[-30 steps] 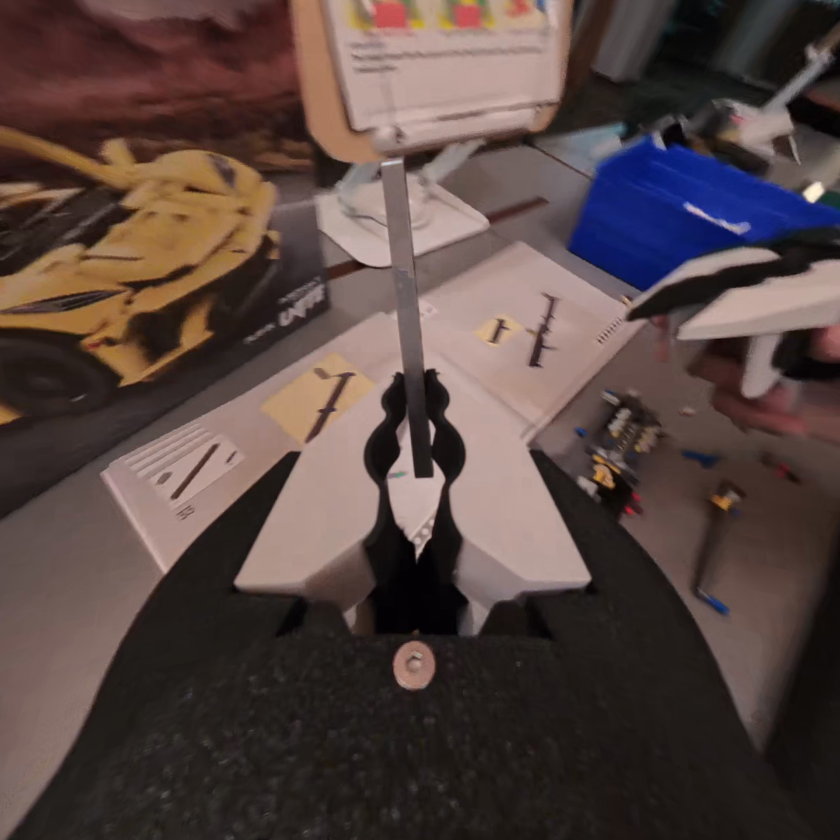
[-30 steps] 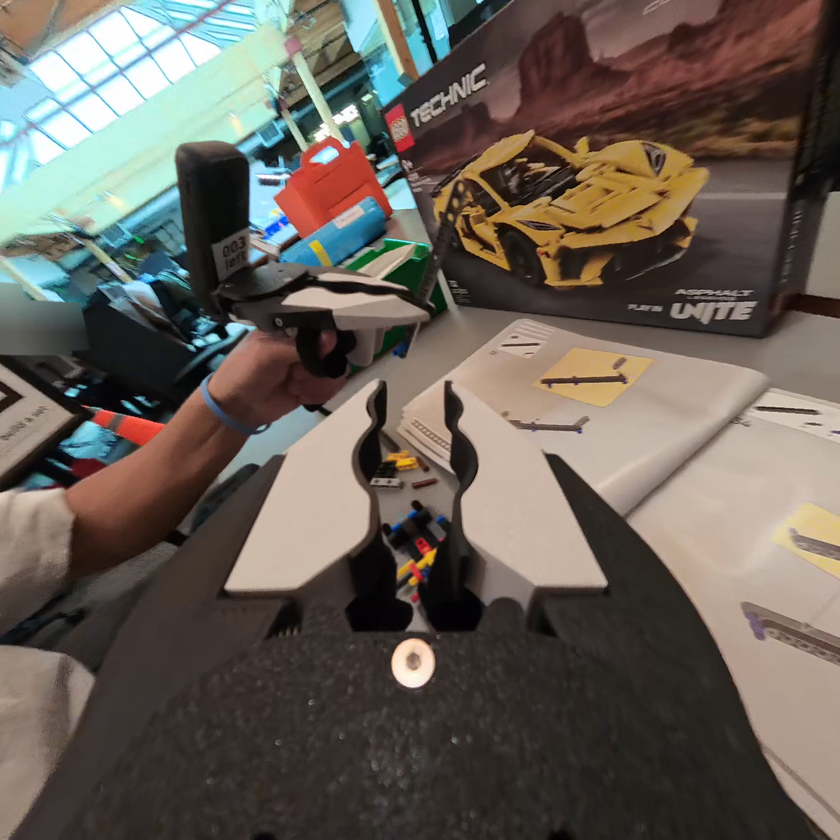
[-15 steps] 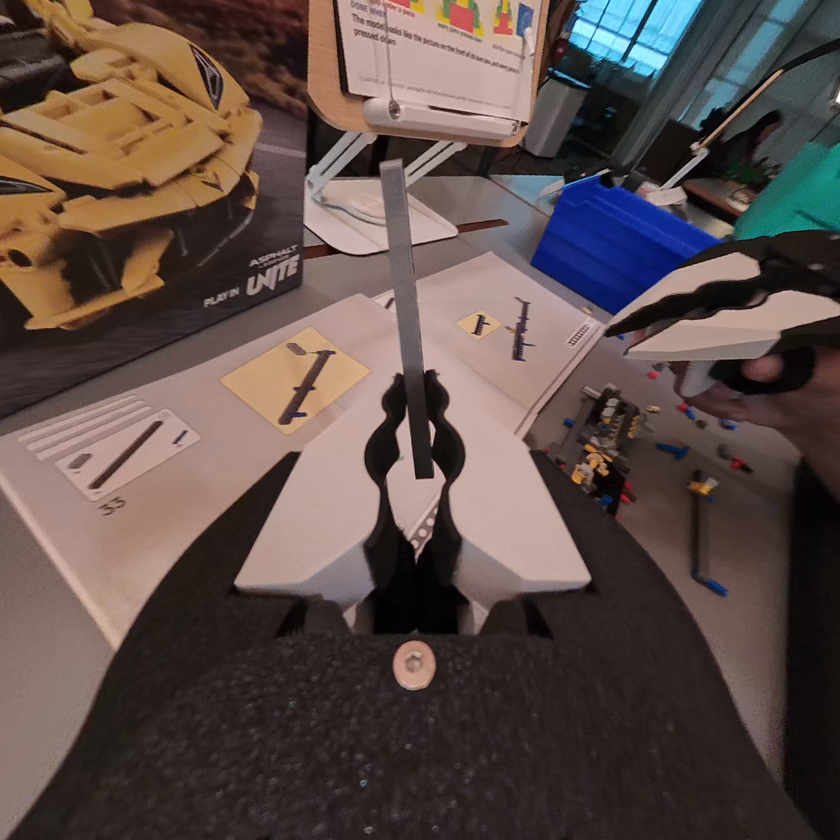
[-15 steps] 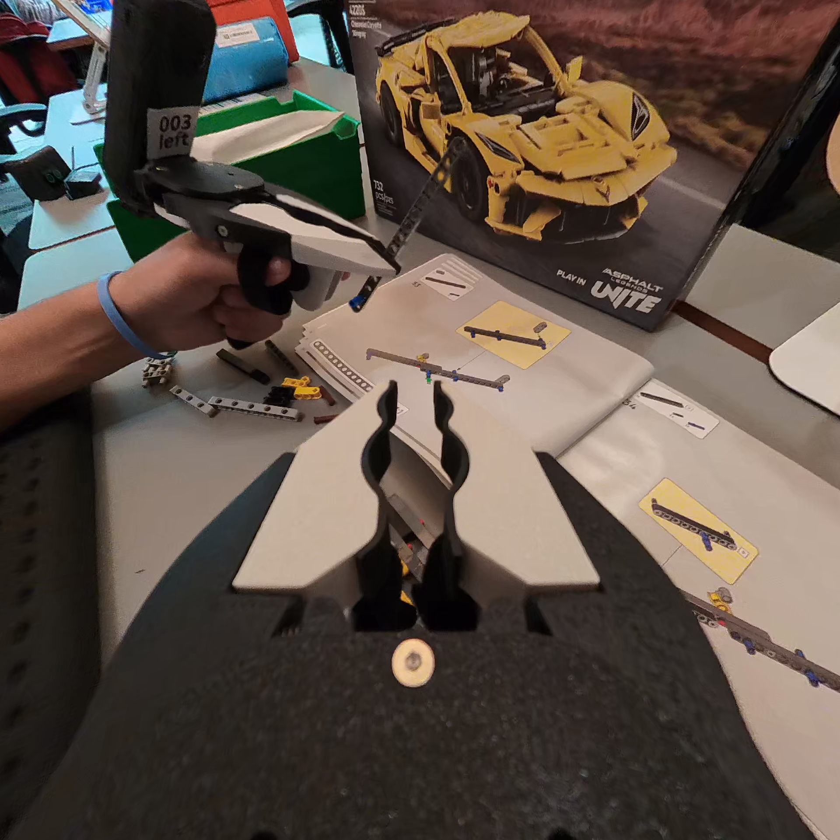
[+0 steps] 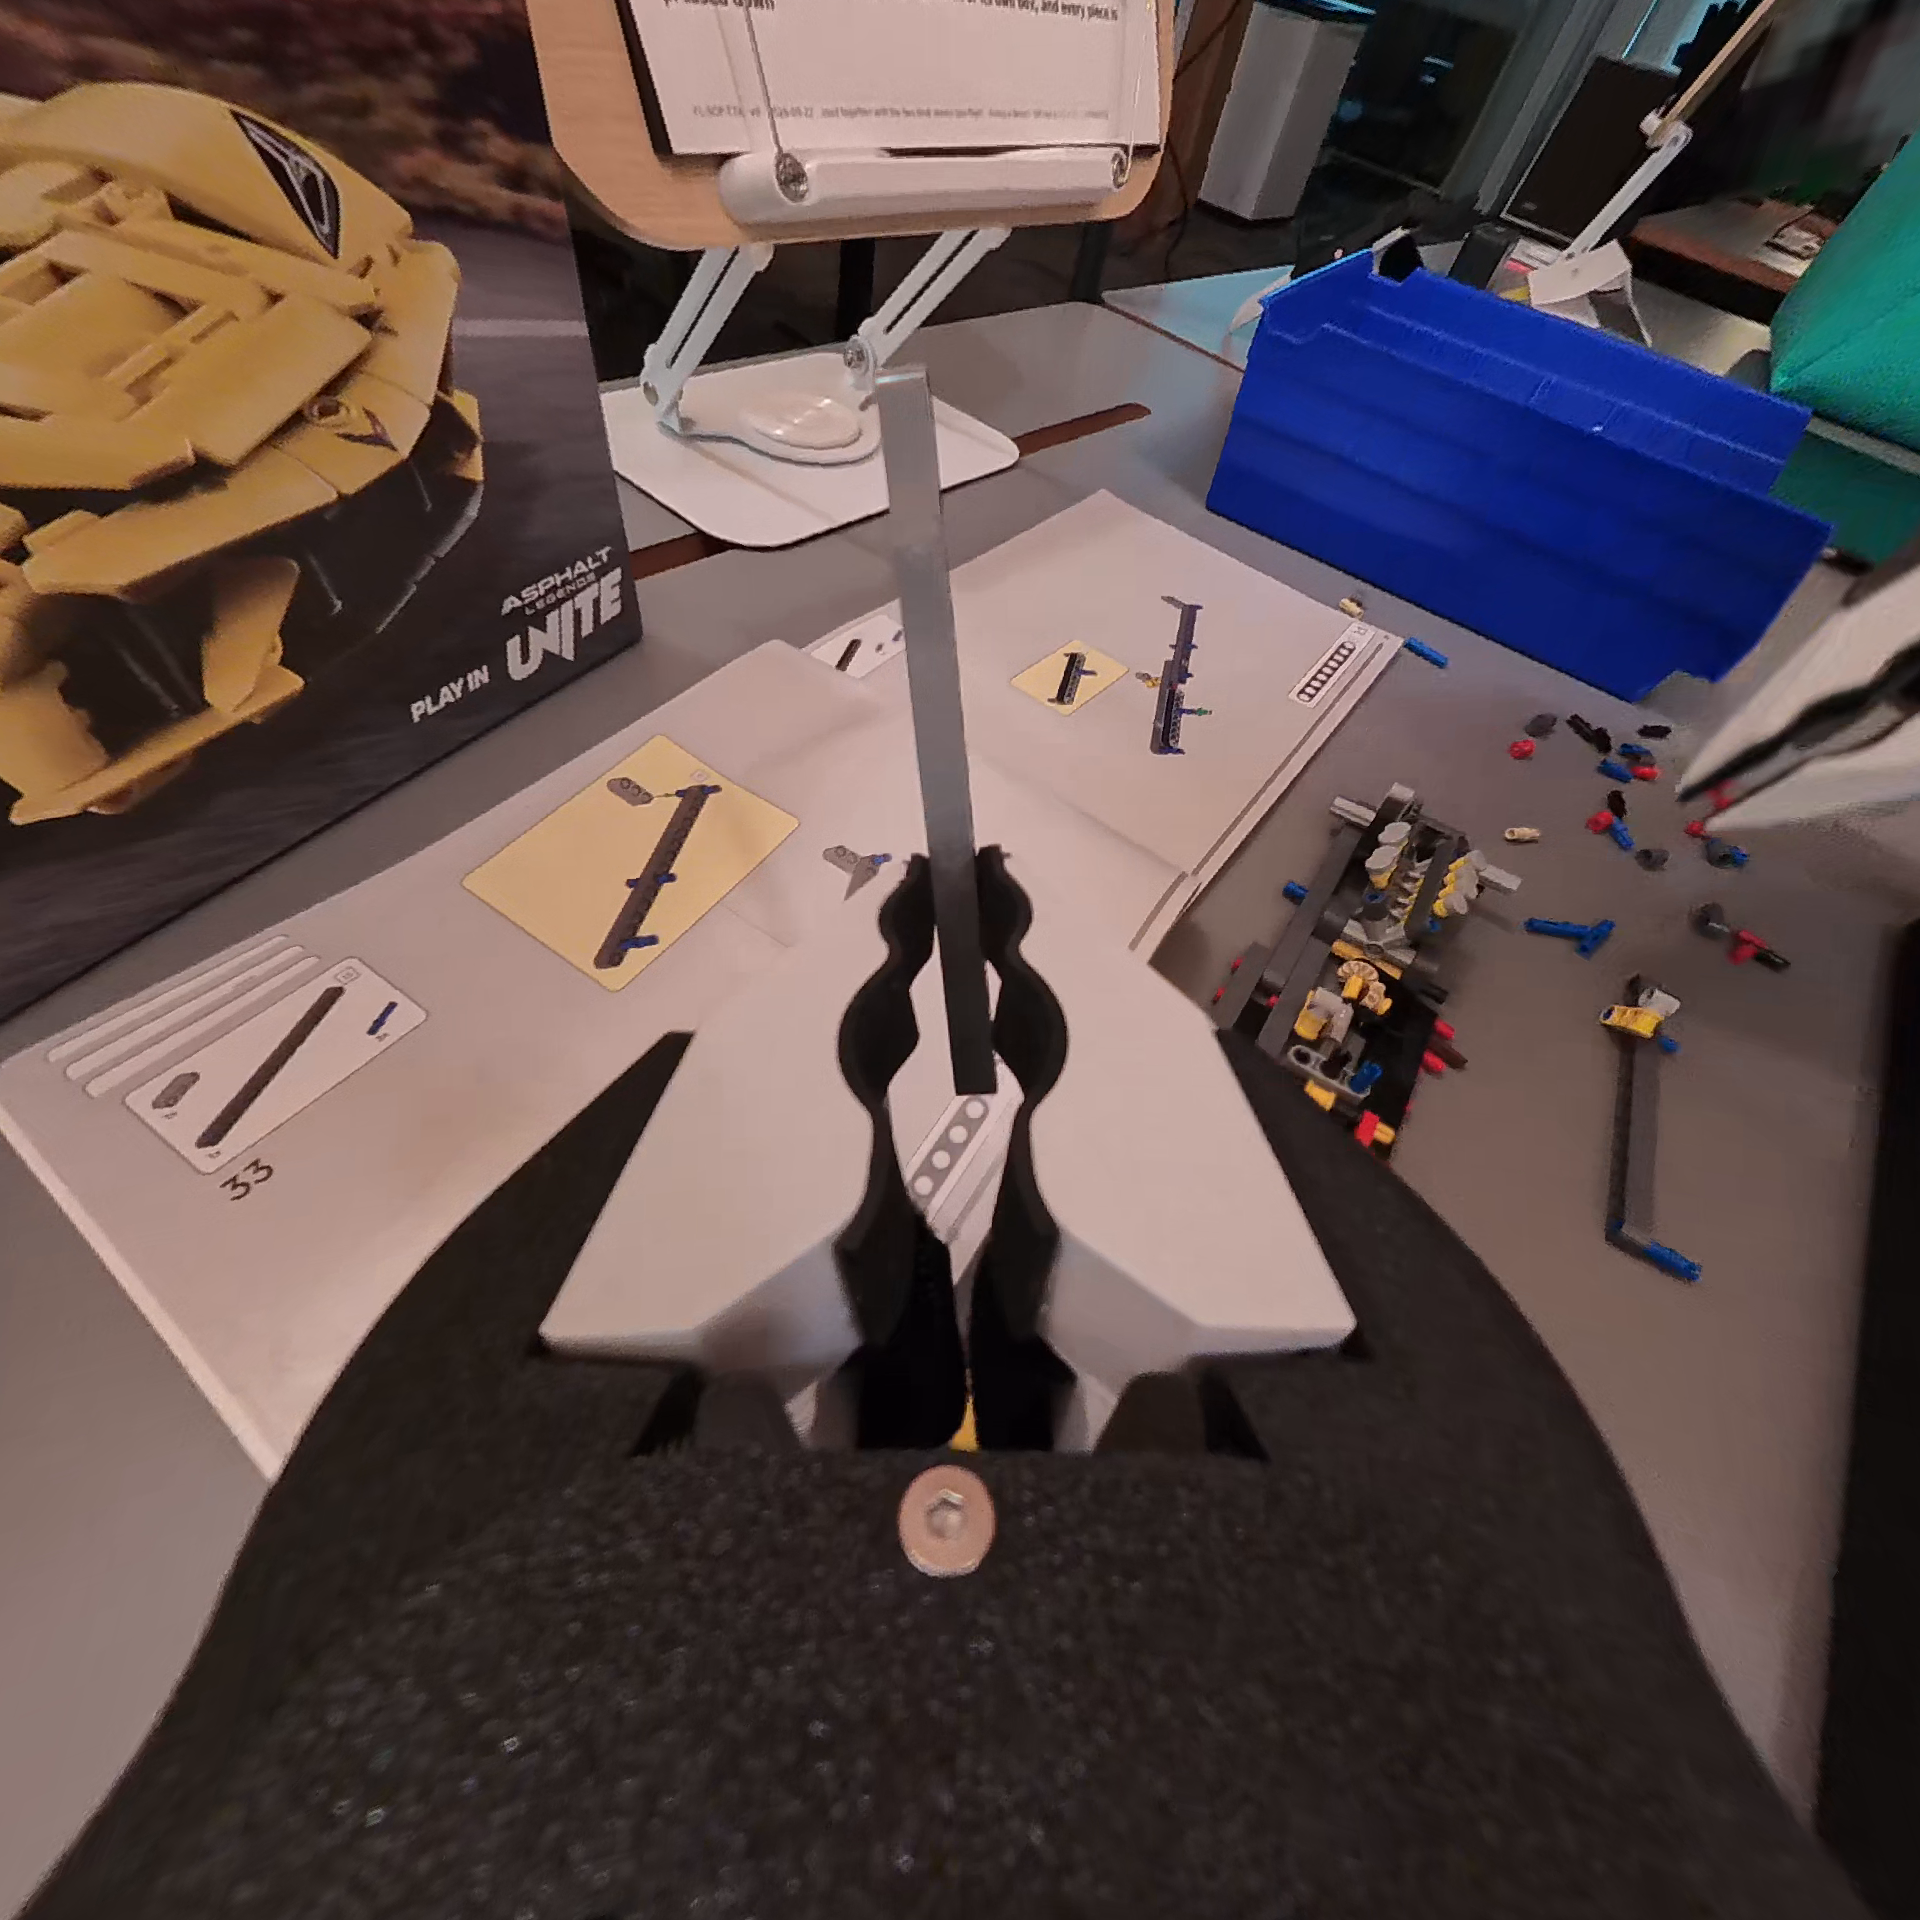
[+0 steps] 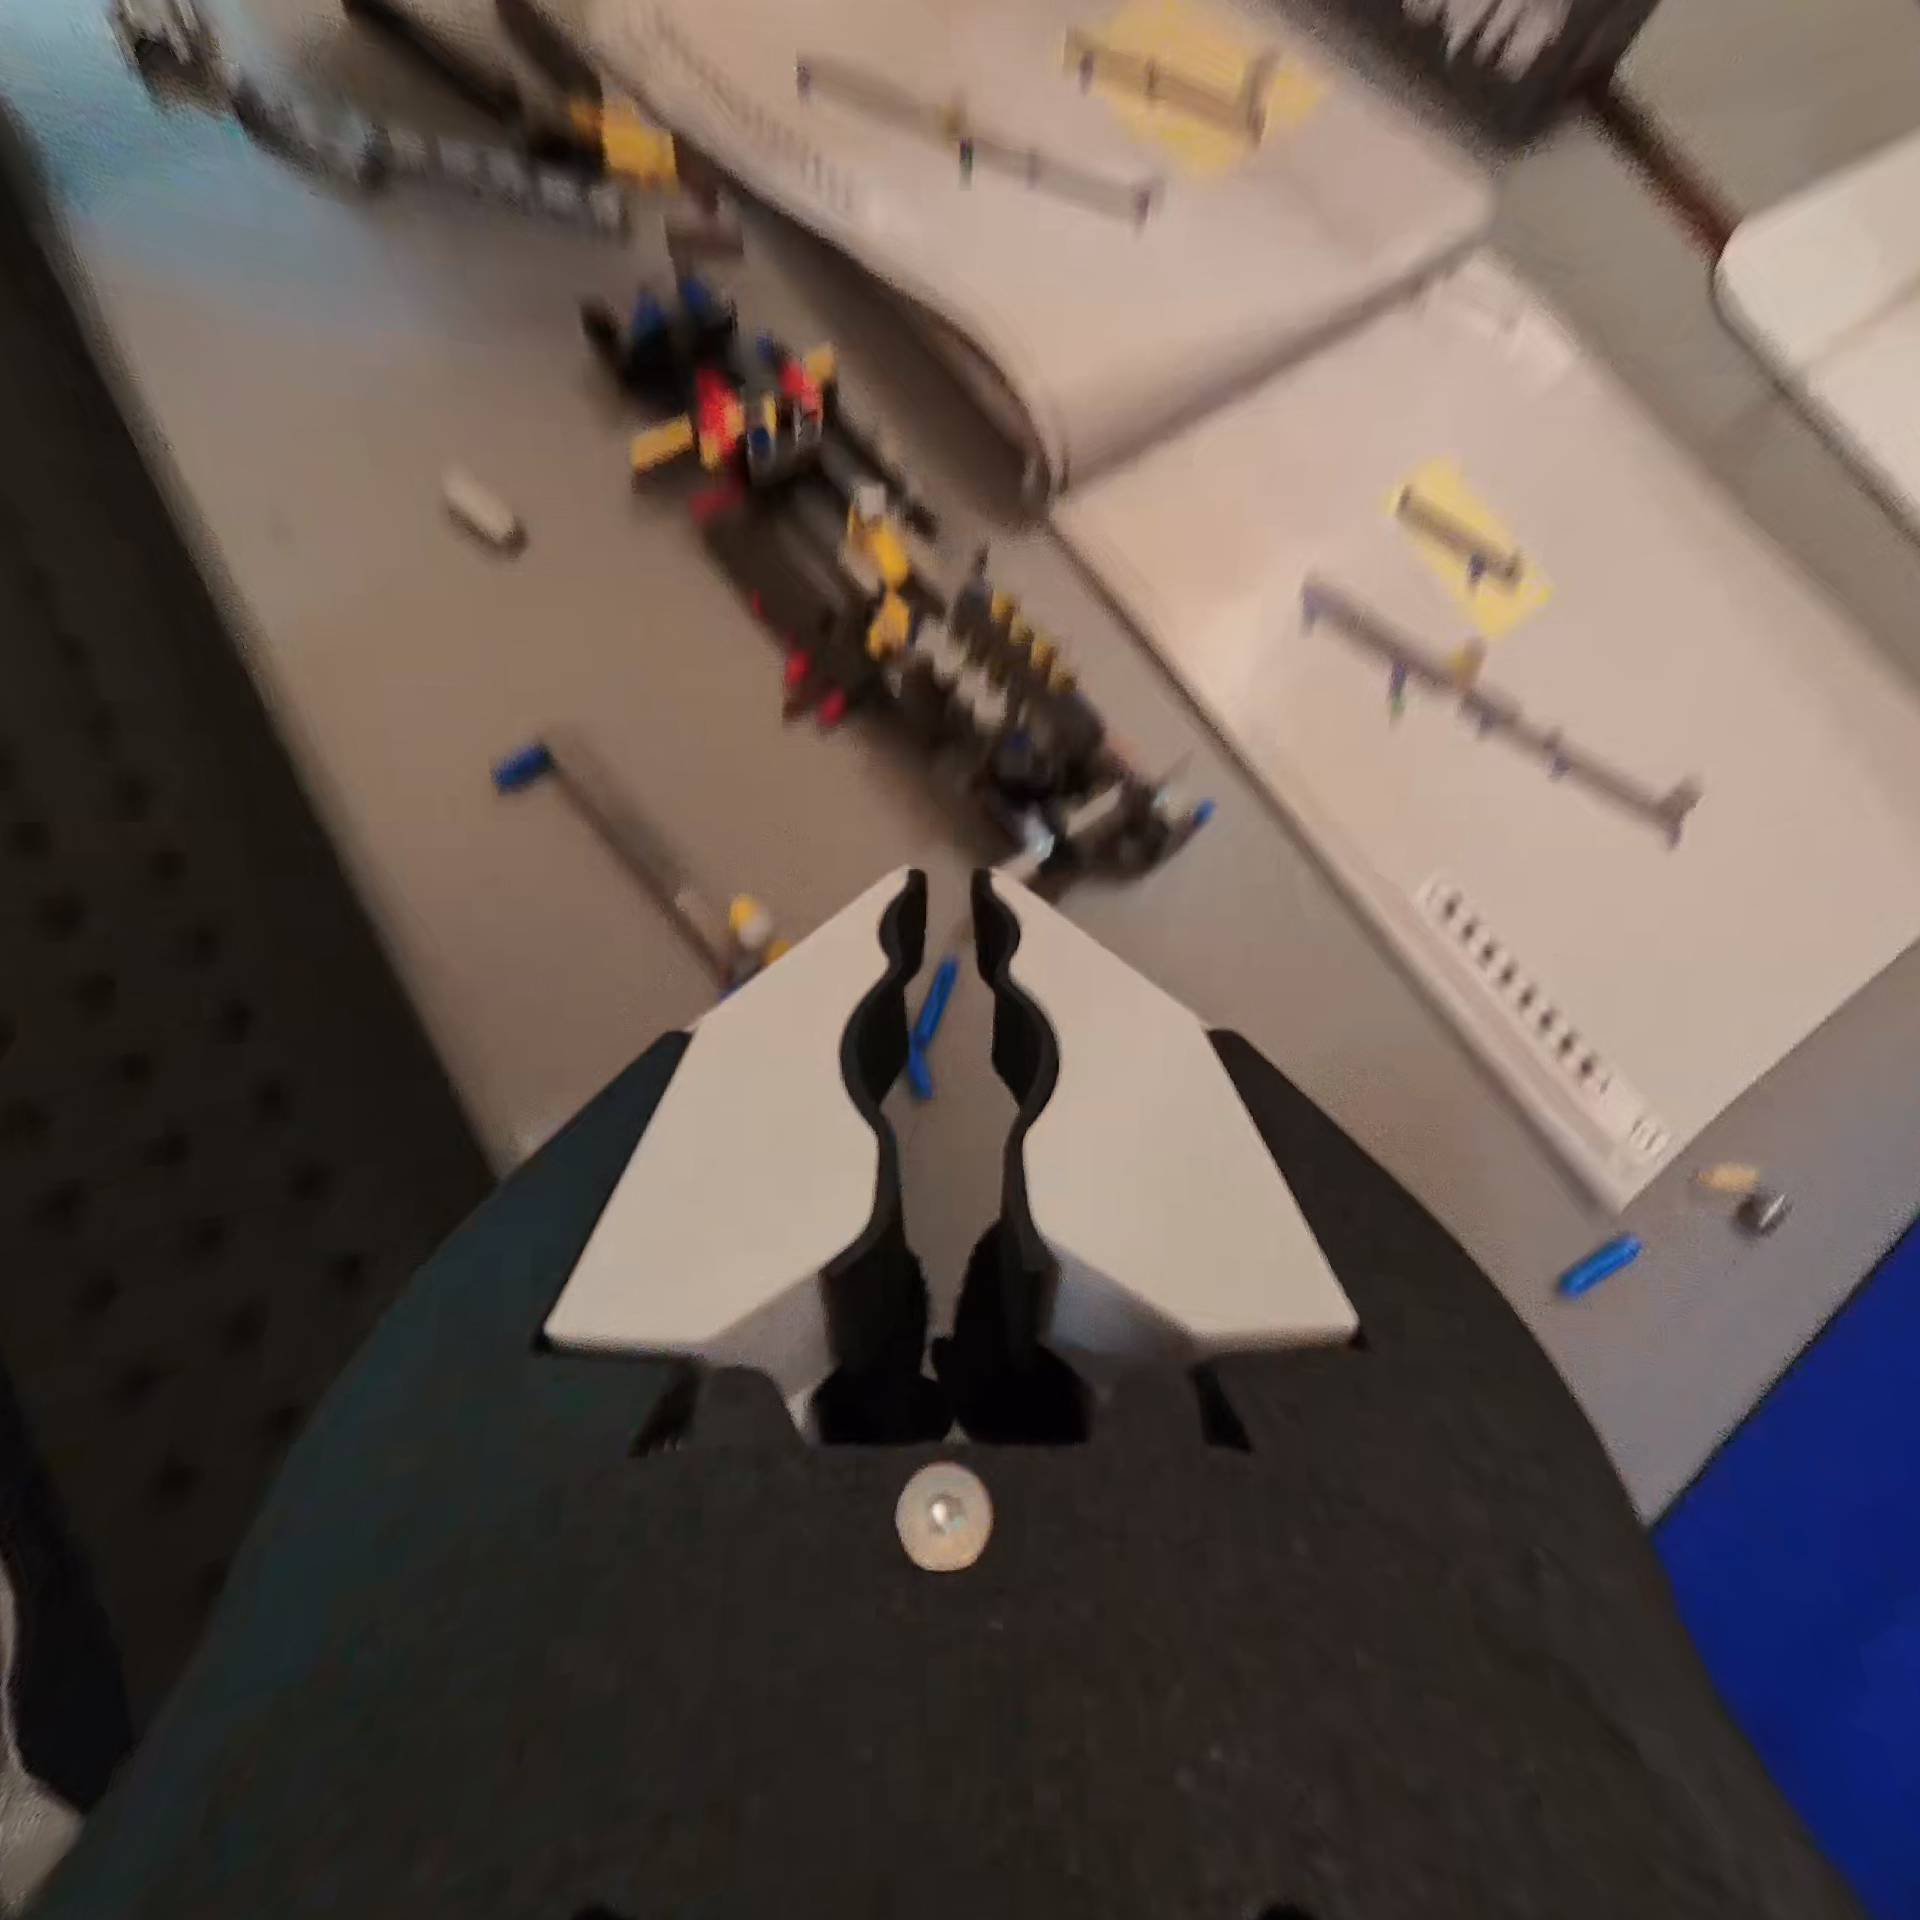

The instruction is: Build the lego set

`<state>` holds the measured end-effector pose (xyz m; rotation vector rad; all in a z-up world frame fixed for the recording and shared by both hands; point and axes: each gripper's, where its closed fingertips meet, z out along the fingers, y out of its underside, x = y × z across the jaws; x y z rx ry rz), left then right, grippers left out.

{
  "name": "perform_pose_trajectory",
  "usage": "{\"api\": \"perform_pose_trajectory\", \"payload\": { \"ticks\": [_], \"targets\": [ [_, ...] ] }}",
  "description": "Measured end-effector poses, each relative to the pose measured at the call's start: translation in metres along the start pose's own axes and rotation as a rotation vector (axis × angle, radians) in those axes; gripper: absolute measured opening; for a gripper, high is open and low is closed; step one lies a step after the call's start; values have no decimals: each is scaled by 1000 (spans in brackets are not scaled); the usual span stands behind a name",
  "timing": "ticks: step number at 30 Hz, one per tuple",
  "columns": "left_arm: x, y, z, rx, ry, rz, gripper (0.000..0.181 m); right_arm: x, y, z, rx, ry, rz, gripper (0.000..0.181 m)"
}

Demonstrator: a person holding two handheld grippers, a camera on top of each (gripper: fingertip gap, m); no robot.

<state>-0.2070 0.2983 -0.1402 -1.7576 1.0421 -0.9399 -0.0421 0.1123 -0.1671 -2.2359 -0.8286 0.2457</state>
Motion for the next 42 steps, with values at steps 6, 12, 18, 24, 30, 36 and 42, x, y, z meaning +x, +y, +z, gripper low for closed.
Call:
{"api": "perform_pose_trajectory", "payload": {
  "ticks": [6,12,18,24,30,36,42],
  "targets": [
    [12,-5,1,26,28,21,7,-12,68,12,-67,-52,-10,9],
    [4,-10,-5,62,-3,38,7,-9,72,22,-50,-118,5,11],
    [-13,-14,-14,94,-16,-44,7,-8,69,27,-28,-130,-13,3],
    [3,-17,-10,101,13,6,7,-21,38,20,23,-126,7,2],
    [27,-11,3,62,2,154,7,-54,-82,25,365,-130,60,2],
    [14,-13,-3,57,-58,167,7,-42,-33,23,-150,-22,-224,2],
    [16,-14,-3,55,-55,172,7,13,63,-33,-883,-57,-234,2]
  ]
}}
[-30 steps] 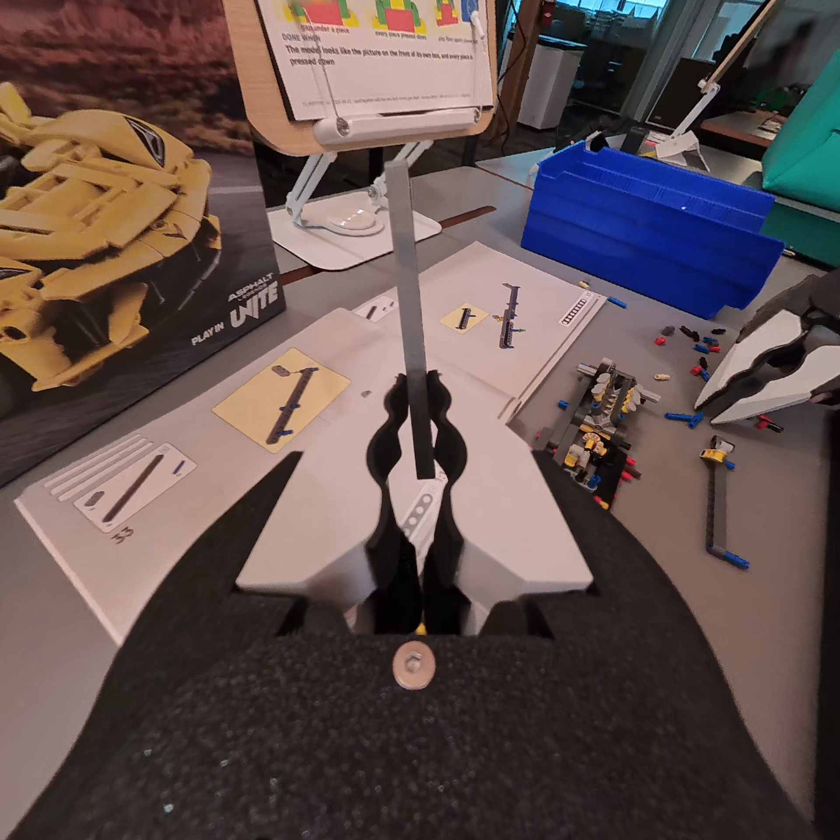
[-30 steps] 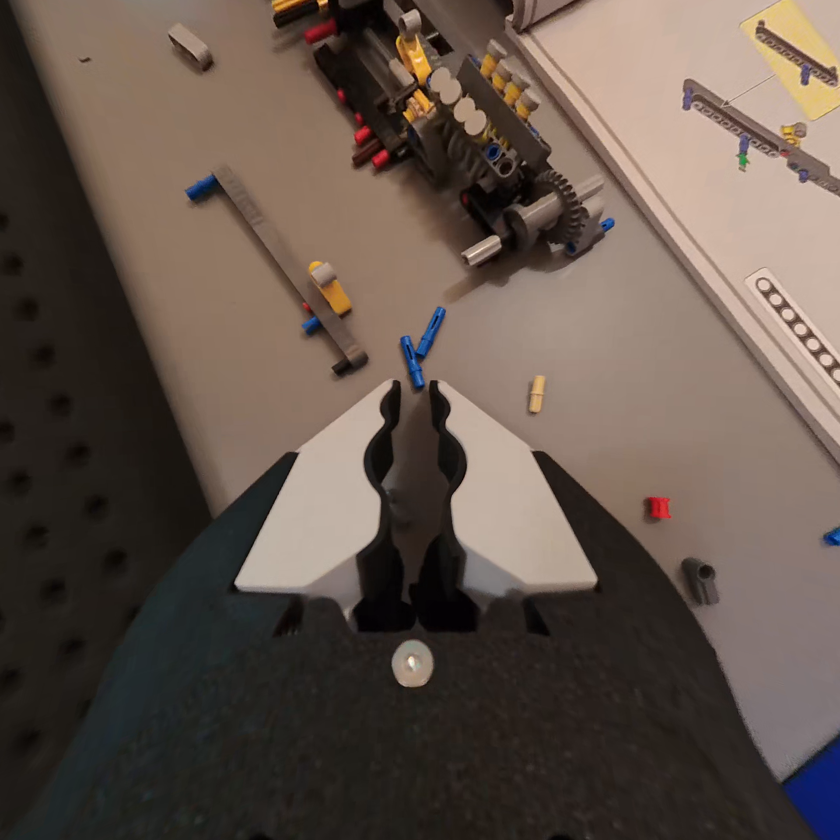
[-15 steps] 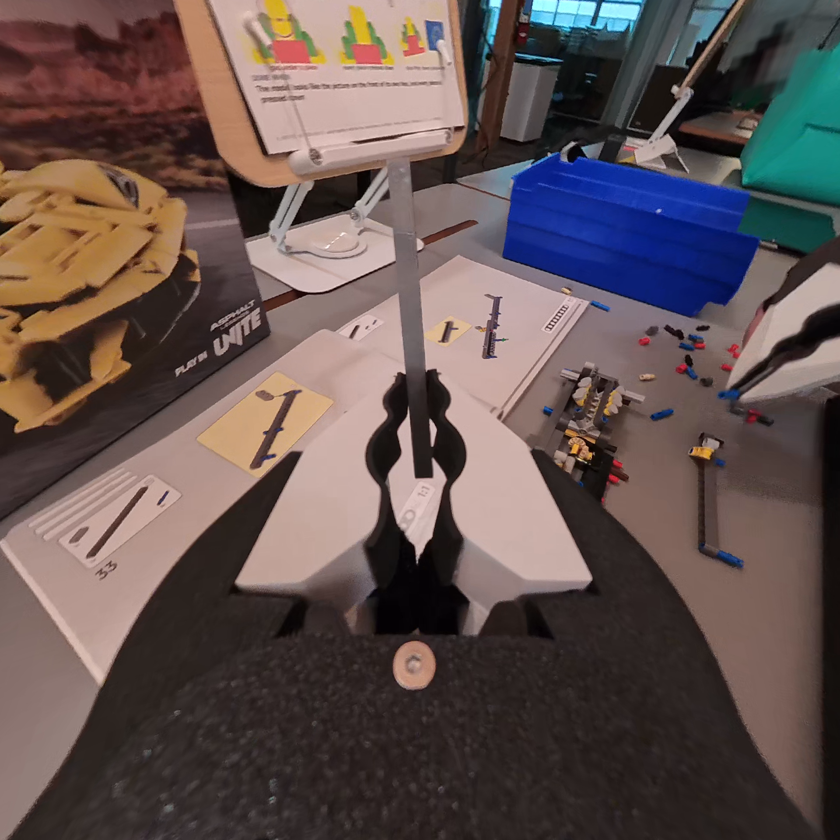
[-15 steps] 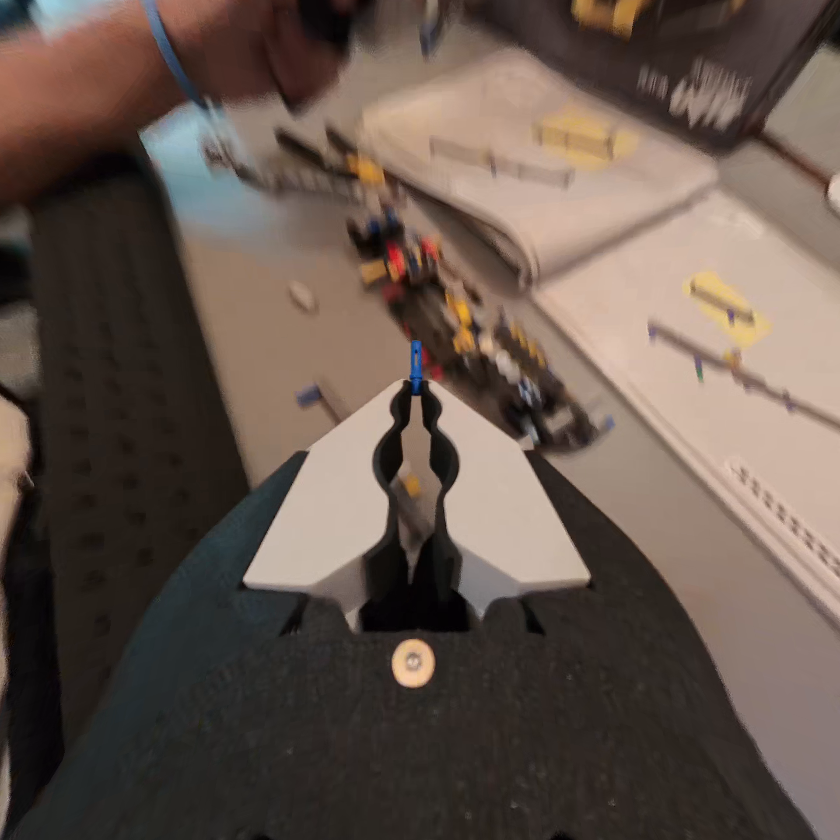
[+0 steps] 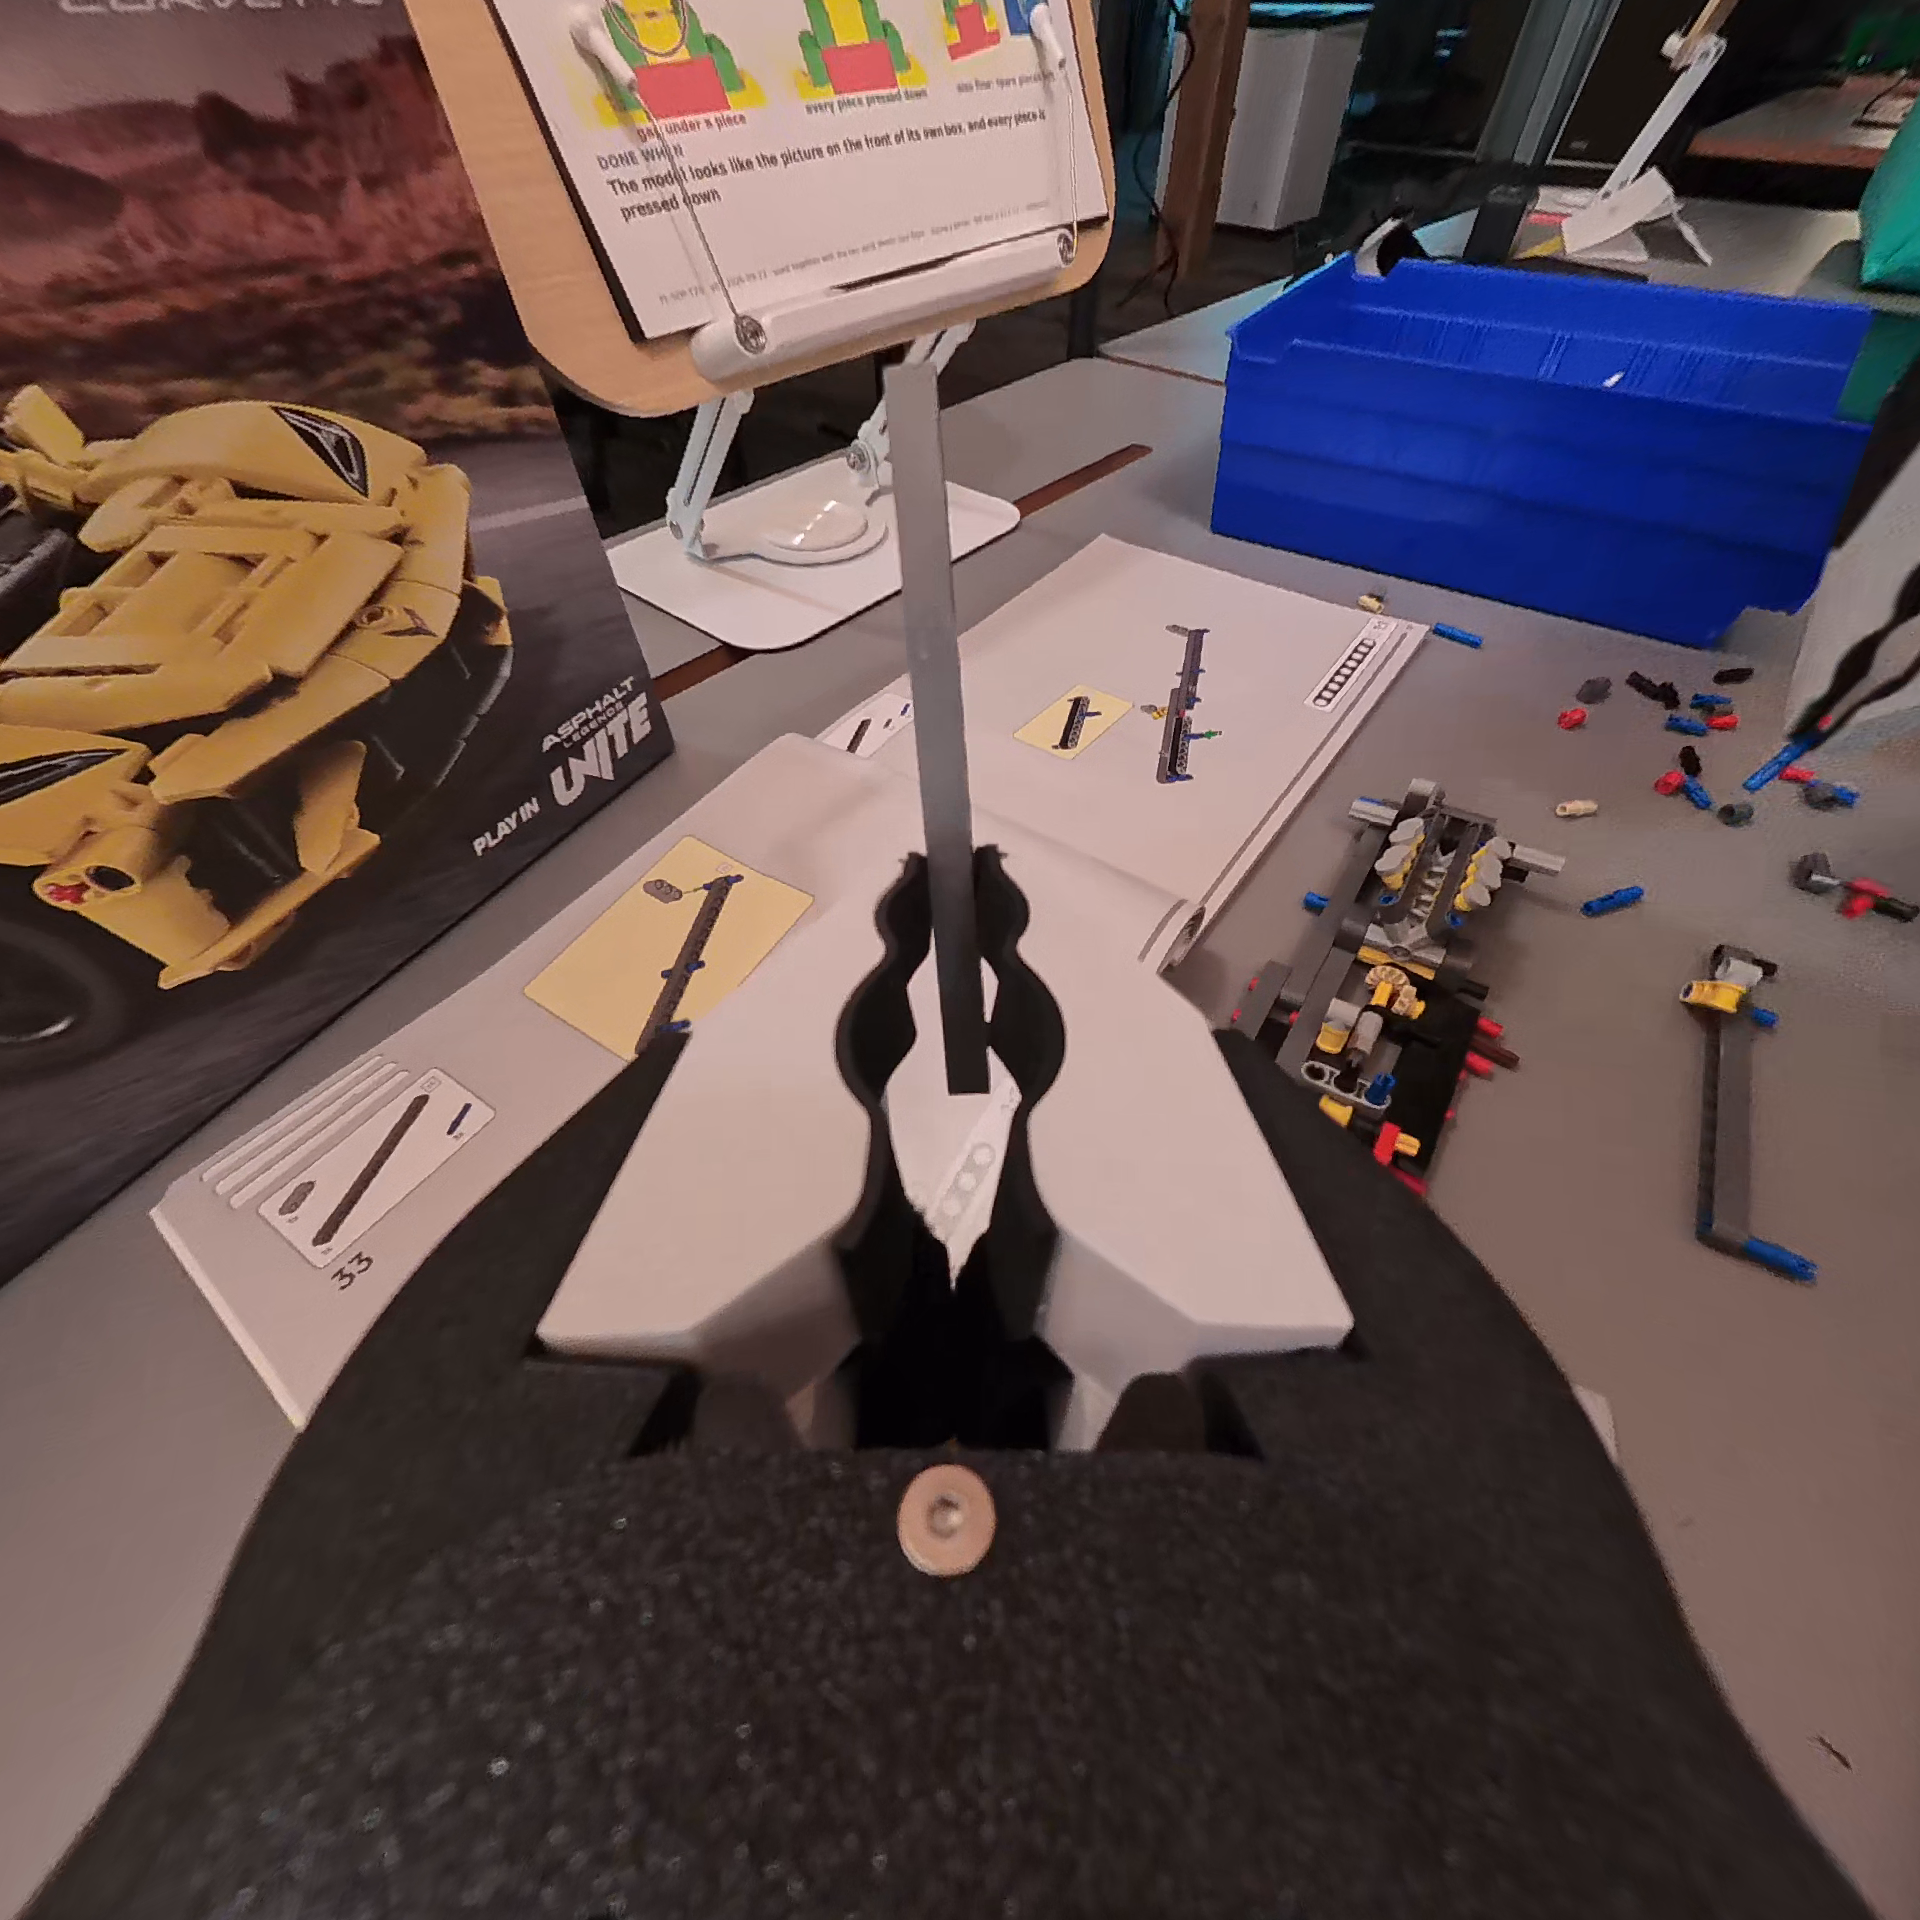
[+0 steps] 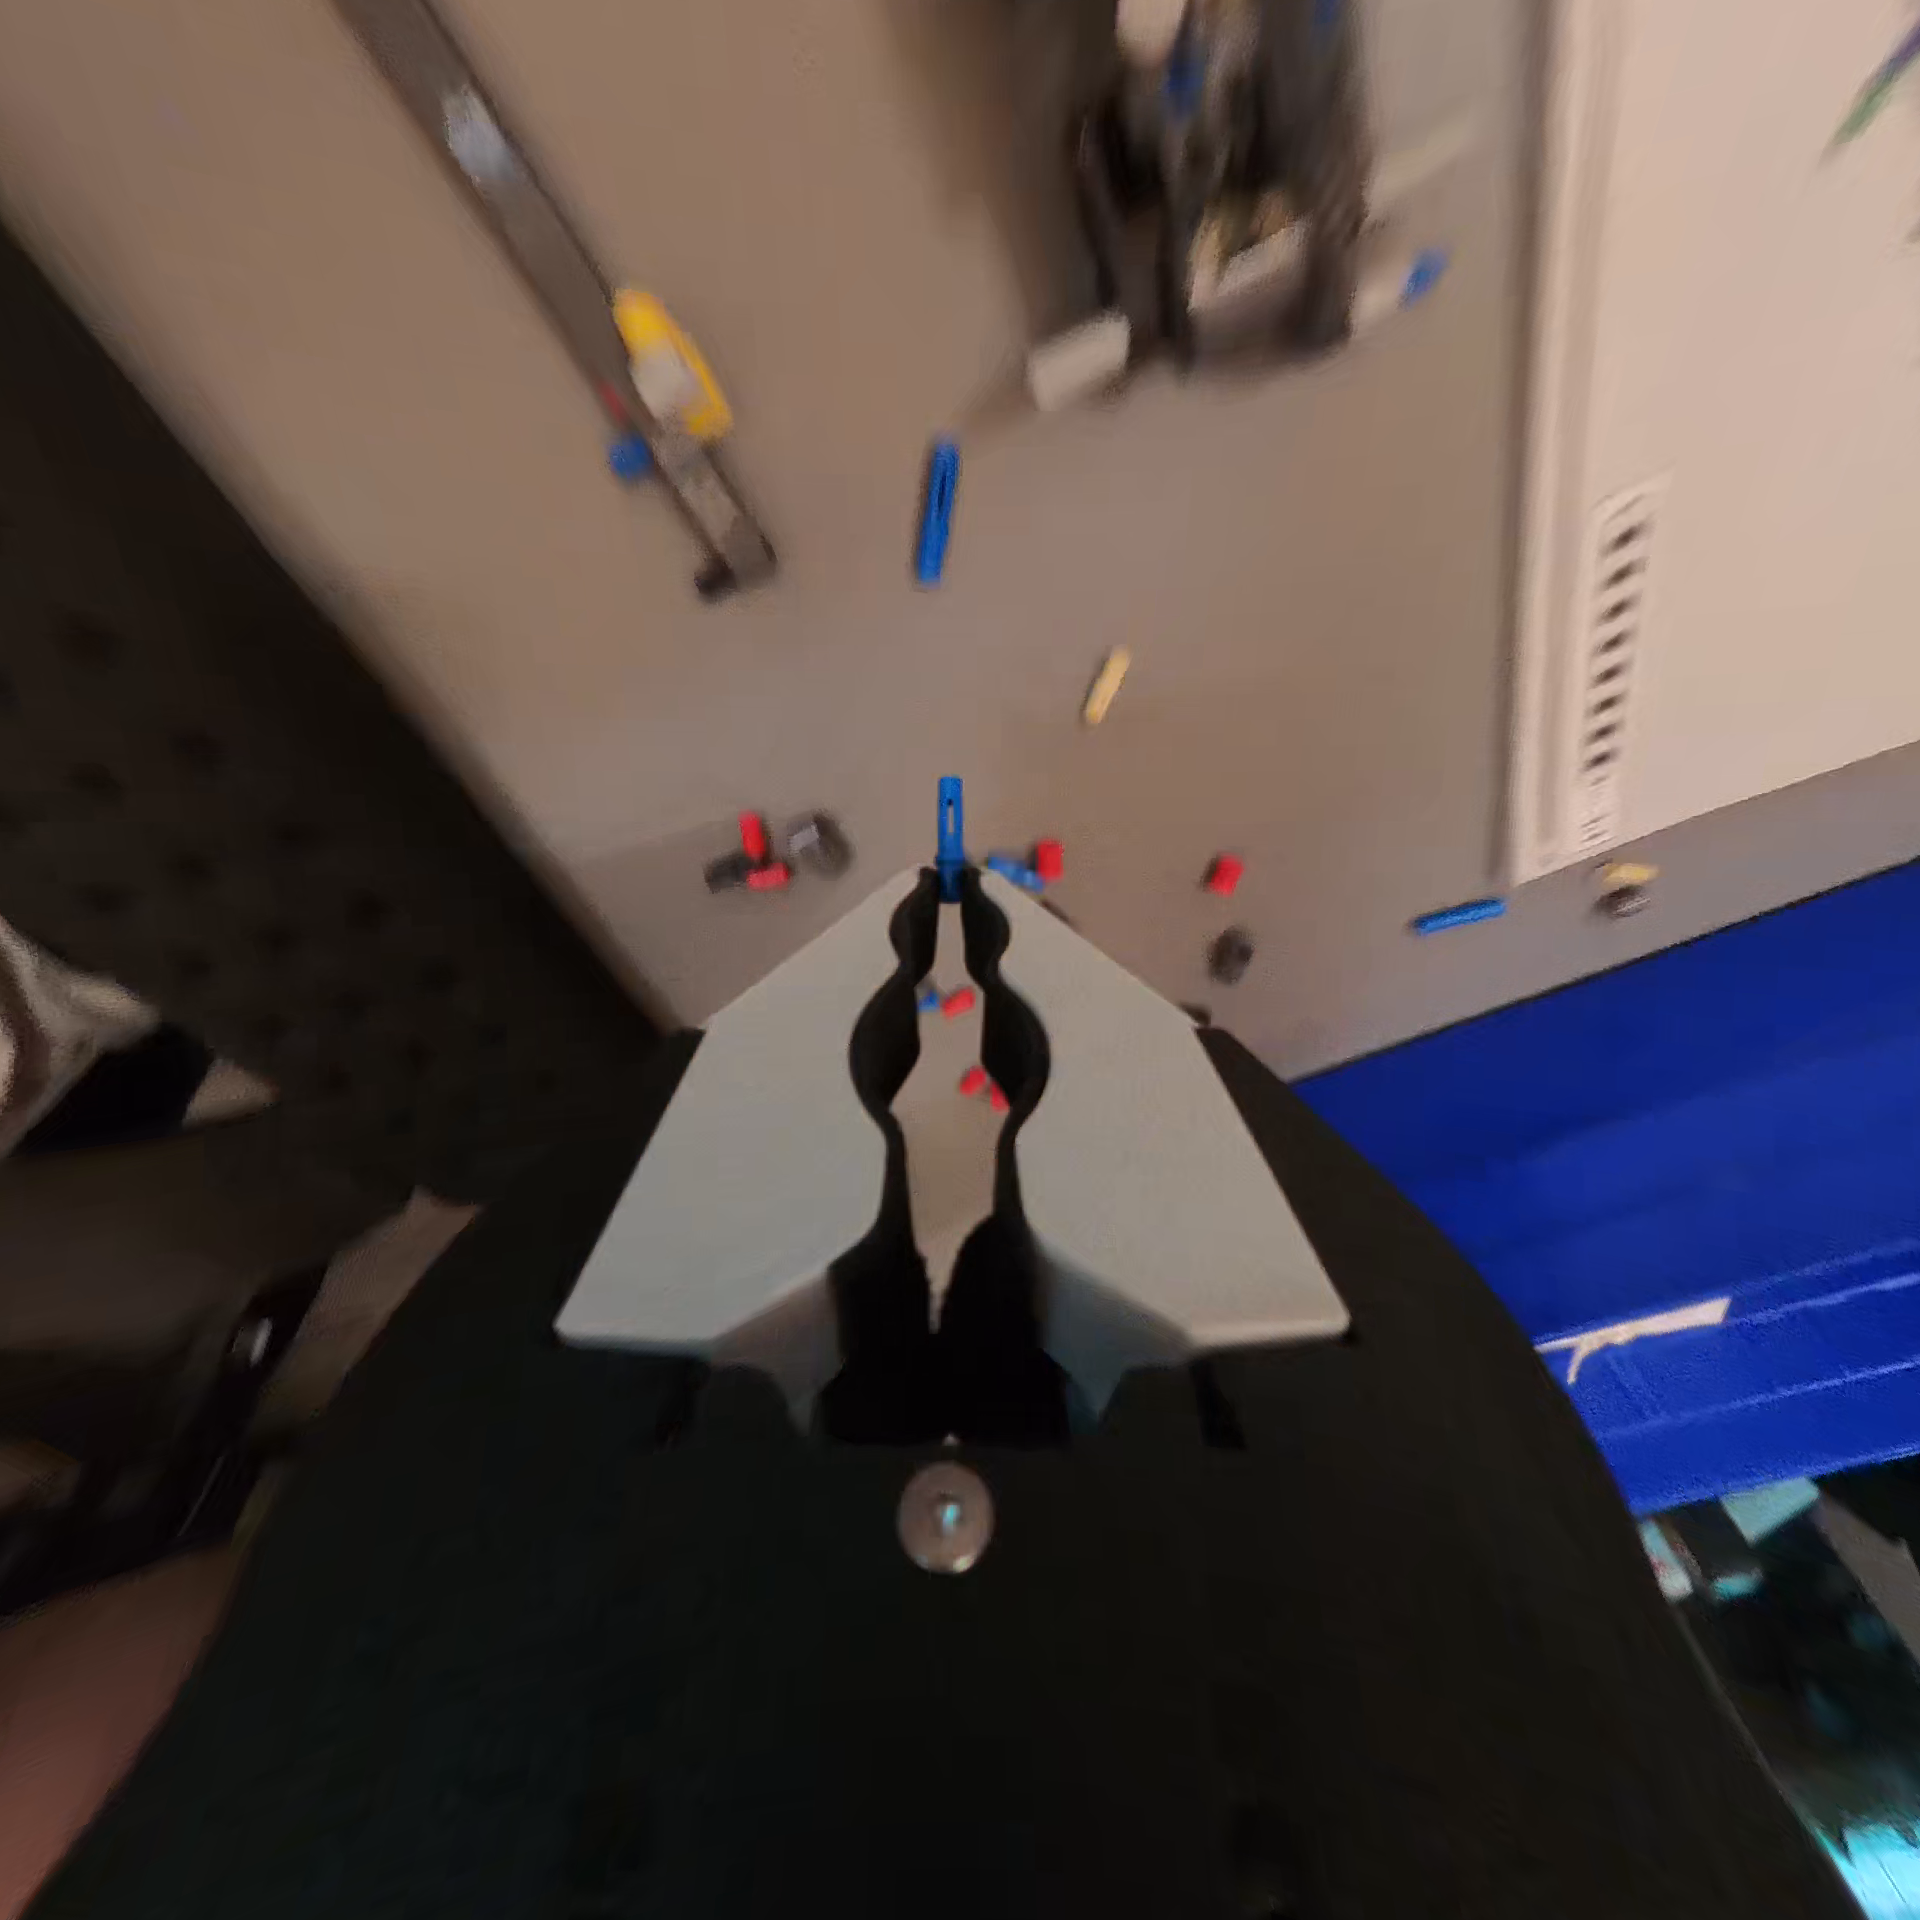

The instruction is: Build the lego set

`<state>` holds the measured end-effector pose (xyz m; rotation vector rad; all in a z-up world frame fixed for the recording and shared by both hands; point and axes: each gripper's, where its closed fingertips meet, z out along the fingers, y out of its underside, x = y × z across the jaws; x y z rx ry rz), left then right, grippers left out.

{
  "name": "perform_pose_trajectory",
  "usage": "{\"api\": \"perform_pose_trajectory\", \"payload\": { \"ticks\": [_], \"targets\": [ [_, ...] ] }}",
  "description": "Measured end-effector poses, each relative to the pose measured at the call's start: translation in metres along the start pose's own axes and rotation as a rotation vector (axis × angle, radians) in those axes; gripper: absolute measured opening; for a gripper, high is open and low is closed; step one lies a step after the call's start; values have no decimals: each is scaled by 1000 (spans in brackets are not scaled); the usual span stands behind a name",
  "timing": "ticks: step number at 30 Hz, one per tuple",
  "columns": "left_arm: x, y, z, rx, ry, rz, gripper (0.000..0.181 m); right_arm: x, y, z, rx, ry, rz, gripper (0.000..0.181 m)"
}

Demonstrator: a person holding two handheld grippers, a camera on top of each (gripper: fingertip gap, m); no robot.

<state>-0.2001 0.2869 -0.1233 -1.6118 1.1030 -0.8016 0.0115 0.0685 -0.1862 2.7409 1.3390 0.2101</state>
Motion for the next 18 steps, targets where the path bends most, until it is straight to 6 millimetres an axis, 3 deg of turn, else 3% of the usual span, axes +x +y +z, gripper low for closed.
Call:
{"api": "perform_pose_trajectory", "payload": {
  "ticks": [5,18],
  "targets": [
    [0,6,3,-29,-10,24,7,1,29,27,-317,-163,-38,2],
    [-4,5,1,-34,-17,14,7,2,24,36,-490,-167,-79,3]
  ]
}}
